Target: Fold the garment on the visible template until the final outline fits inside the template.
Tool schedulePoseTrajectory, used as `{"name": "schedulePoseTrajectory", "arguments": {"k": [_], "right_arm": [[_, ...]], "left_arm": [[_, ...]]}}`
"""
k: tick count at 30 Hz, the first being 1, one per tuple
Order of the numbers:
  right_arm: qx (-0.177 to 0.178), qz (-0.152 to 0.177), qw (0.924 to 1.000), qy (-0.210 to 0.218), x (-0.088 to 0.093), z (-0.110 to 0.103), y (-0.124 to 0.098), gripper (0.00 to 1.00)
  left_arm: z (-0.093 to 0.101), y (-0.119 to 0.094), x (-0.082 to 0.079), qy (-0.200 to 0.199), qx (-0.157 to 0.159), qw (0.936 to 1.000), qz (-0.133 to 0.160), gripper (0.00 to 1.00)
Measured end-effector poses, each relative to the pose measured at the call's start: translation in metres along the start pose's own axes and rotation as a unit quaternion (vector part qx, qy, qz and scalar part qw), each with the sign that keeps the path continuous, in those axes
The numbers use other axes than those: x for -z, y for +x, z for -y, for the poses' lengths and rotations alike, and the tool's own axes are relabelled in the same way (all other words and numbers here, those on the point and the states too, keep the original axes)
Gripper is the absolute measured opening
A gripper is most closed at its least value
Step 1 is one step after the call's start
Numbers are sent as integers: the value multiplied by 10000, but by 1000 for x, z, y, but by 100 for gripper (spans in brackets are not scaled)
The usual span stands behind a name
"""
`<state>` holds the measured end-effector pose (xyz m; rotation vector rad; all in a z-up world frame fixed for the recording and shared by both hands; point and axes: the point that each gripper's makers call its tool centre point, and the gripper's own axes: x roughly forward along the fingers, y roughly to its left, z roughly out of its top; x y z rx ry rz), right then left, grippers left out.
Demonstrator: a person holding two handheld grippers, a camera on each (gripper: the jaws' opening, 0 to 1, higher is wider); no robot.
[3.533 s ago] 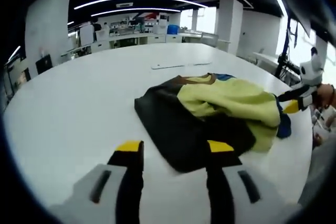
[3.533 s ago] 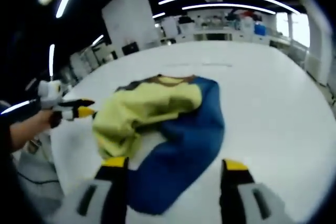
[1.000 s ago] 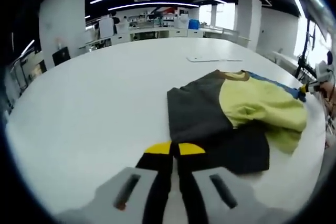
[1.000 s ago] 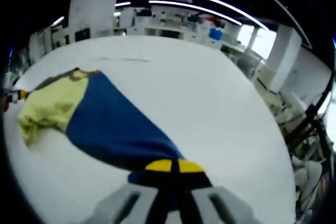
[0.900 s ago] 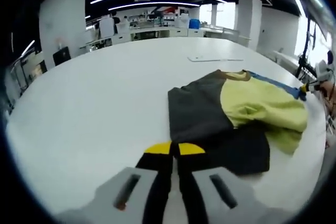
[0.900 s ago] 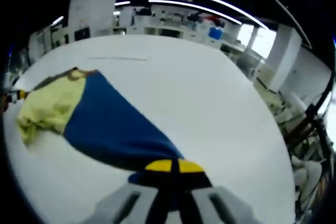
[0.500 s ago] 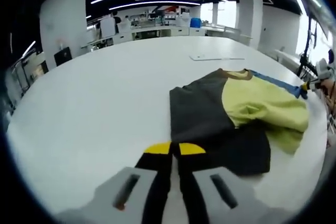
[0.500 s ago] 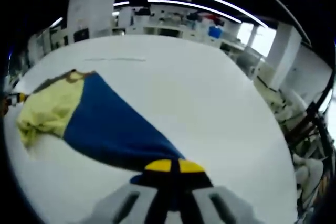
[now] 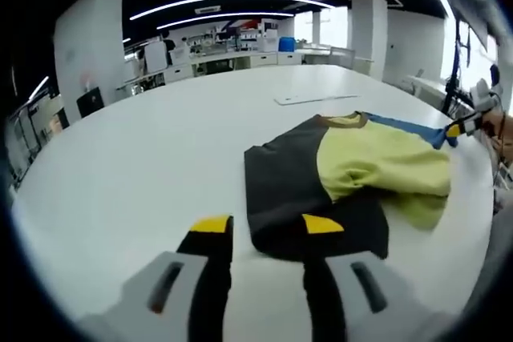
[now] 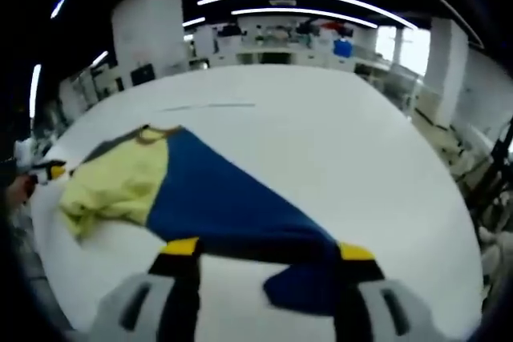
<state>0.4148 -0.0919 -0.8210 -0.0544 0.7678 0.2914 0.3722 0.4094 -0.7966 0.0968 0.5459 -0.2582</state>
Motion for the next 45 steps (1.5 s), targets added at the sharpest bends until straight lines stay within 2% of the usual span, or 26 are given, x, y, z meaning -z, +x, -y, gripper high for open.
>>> {"name": "schedulePoseTrajectory", "arguments": {"k": [4,6,10,16,22,30,32,33,35,36,40,42,45], "right_arm": [[-274,78,9995,-98,-3,-23,-4,87],[-427,145,9989,-108,-6,-33,-5,91],[-779,314,9963,-154,-13,-62,-11,95],[-1288,411,9901,-386,-19,-103,-11,98],[-1943,451,9765,-822,-22,-164,-18,98],[-2533,480,9561,-1393,-14,-233,-23,91],[-2583,492,9547,-1395,-13,-243,-23,89],[-2707,527,9497,-1483,-11,-255,-27,87],[-2773,560,9467,-1538,-10,-266,-28,83],[-2894,566,9411,-1656,-8,-275,-30,80],[-3087,649,9306,-1859,-4,-297,-30,70],[-3121,614,9287,-1906,-1,-302,-27,66],[-3096,628,9215,-2259,4,-309,-21,61]], "left_arm": [[16,-5,-5,-27,200,9998,86,33],[27,-7,-8,-13,309,9995,114,34],[37,-7,-9,0,494,9986,172,36],[65,-7,-9,38,803,9966,195,37],[86,-7,-5,116,1005,9948,144,36],[101,-1,6,240,1134,9933,-35,31],[104,1,8,282,1145,9930,-49,30],[105,1,8,305,1140,9930,-48,30],[101,4,12,326,1107,9933,-45,28],[103,6,14,319,1107,9933,-69,27],[105,15,24,394,1015,9938,-217,22],[105,17,25,284,949,9948,-233,23],[101,22,28,185,891,9955,-246,19]]}}
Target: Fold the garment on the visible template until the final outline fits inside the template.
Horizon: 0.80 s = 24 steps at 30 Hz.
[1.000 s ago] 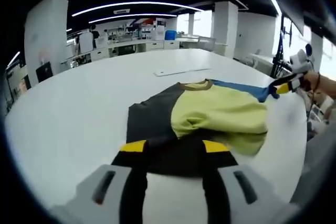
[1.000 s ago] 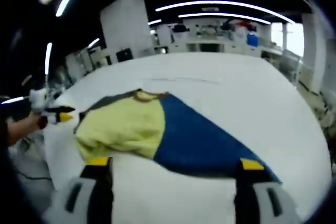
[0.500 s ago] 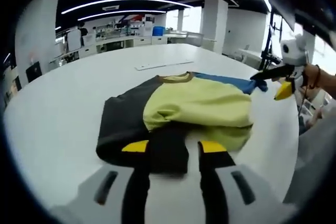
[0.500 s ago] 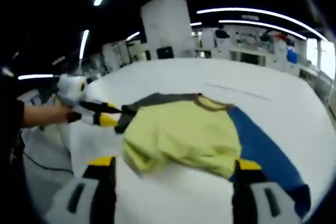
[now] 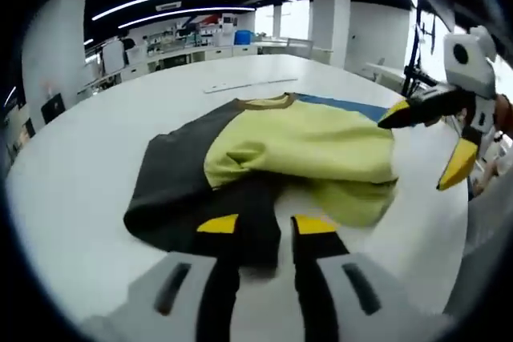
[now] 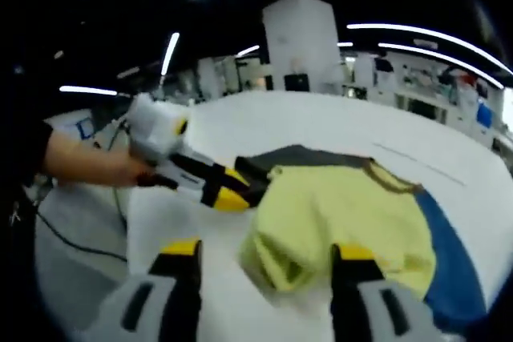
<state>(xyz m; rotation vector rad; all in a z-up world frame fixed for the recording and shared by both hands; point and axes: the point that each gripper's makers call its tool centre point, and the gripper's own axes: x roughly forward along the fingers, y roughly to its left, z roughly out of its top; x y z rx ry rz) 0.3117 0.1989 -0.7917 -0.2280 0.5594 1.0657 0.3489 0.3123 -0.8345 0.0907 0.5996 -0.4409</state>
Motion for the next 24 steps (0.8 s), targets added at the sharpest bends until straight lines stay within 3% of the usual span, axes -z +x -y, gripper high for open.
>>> {"name": "schedulePoseTrajectory", "arguments": {"k": [5,7,19,24], "right_arm": [[-50,-199,9996,-197,8,-3,11,53],[30,-321,9986,-416,13,0,16,49],[334,-775,9889,-1219,27,12,30,33],[465,-806,9891,-1137,27,17,30,26]], "left_arm": [[-5,1,6,-170,-56,9998,-50,11],[-4,0,7,-322,-73,9995,-20,0],[-11,-6,11,-430,-276,9986,-141,0],[-20,-13,14,-476,-393,9979,-173,0]]}}
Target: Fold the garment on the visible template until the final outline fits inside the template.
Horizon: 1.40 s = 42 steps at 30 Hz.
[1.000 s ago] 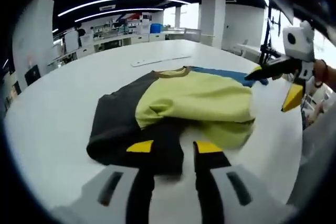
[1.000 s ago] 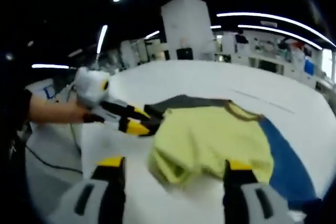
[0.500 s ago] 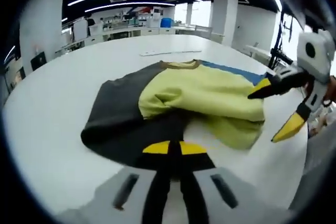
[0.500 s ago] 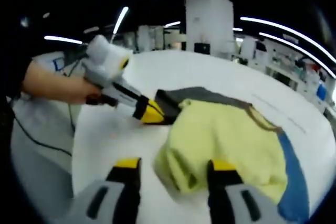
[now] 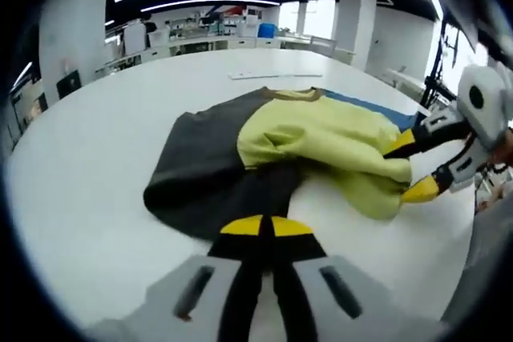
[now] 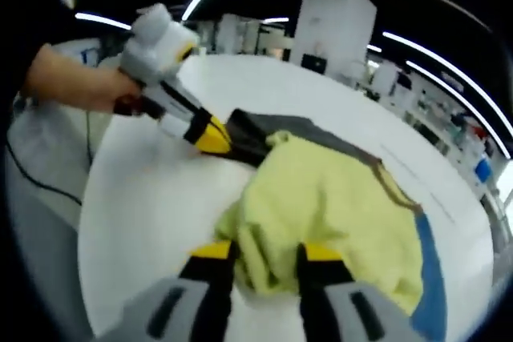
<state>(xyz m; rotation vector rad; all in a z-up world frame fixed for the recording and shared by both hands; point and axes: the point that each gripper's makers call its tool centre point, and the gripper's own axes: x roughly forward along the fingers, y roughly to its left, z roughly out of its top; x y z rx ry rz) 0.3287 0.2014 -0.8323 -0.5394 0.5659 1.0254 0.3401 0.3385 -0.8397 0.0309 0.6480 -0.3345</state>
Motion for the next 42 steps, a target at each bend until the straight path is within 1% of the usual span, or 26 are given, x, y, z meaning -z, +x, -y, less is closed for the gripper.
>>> {"name": "schedulePoseTrajectory", "arguments": {"k": [2,10,12,17,20,23,28,30,33,39,42], "right_arm": [[50,-21,10000,-66,1,3,0,22],[94,-29,10000,-12,1,6,0,17],[110,-28,9999,22,1,7,-1,13],[21,-2,9999,167,-3,10,-8,2],[-55,35,9997,224,-6,10,-13,0],[-109,76,9997,204,-10,10,-19,0],[-143,234,9992,301,-25,18,-30,0],[-110,336,9985,408,-34,25,-35,0],[43,489,9977,458,-49,45,-38,0],[353,533,9961,602,-59,83,-34,0],[455,513,9958,604,-61,96,-28,0]], "left_arm": [[-2,-3,1,-4,-59,10000,-33,0],[-22,-16,7,22,-261,9996,-136,0],[-25,-19,8,25,-315,9994,-157,0],[-42,-25,13,11,-409,9990,-189,0],[-44,-26,14,34,-435,9988,-207,0],[-41,-26,12,39,-405,9990,-181,0],[-42,-26,13,125,-418,9989,-187,0],[-43,-26,12,129,-435,9988,-177,0],[-45,-26,12,147,-463,9987,-166,0],[-48,-26,10,201,-486,9985,-128,0],[-51,-28,7,301,-526,9981,-103,3]]}}
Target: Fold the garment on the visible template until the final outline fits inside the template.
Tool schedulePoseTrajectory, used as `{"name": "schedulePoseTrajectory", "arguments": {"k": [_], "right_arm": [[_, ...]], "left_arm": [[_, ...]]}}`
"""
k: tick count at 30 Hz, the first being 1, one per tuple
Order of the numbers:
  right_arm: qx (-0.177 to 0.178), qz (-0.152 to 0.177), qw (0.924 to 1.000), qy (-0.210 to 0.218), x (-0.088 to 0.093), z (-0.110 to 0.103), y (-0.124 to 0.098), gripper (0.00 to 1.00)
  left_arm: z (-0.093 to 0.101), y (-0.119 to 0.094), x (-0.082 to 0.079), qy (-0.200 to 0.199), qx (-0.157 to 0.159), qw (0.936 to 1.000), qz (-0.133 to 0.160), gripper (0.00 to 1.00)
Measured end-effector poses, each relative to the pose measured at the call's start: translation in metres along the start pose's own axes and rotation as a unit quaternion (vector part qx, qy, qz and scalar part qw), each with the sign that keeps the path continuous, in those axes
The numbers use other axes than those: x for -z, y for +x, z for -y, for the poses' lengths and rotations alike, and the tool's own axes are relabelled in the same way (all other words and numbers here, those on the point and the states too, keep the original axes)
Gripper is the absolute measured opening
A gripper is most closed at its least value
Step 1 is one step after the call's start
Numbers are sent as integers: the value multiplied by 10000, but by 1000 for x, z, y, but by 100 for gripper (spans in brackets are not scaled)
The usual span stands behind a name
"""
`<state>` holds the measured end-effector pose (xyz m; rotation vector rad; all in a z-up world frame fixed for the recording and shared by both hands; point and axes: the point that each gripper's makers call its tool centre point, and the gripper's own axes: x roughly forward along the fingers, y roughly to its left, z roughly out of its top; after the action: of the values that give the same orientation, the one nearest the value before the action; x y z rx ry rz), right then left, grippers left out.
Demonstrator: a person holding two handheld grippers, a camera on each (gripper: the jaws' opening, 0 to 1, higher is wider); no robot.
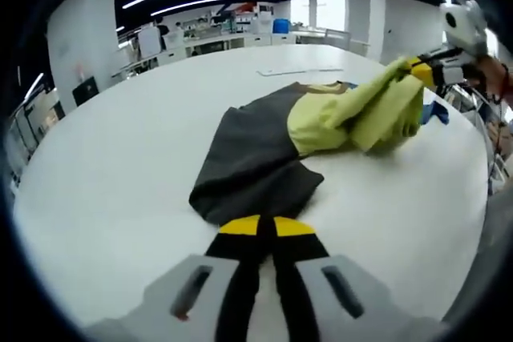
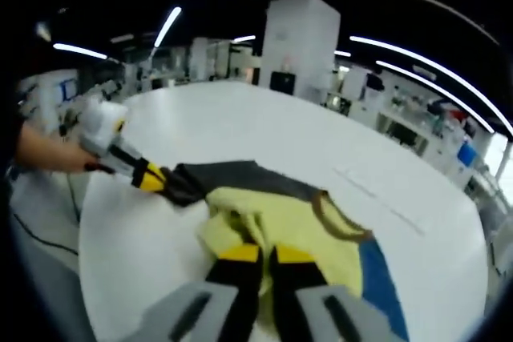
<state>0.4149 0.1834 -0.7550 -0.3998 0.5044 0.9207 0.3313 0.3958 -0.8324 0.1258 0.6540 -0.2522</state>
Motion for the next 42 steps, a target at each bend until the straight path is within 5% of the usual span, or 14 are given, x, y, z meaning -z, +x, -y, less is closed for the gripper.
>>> {"name": "schedulePoseTrajectory", "arguments": {"k": [8,16,35,42], "right_arm": [[161,-47,9989,441,0,29,22,0],[236,-289,9954,885,20,47,42,0],[249,-580,9879,1414,47,61,72,0],[307,-589,9775,2000,50,65,70,3]], "left_arm": [[2,-5,-13,219,16,9996,171,10],[6,-4,-14,269,123,9994,173,9],[18,2,-22,136,341,9991,198,7],[22,2,-27,105,396,9988,252,8]]}}
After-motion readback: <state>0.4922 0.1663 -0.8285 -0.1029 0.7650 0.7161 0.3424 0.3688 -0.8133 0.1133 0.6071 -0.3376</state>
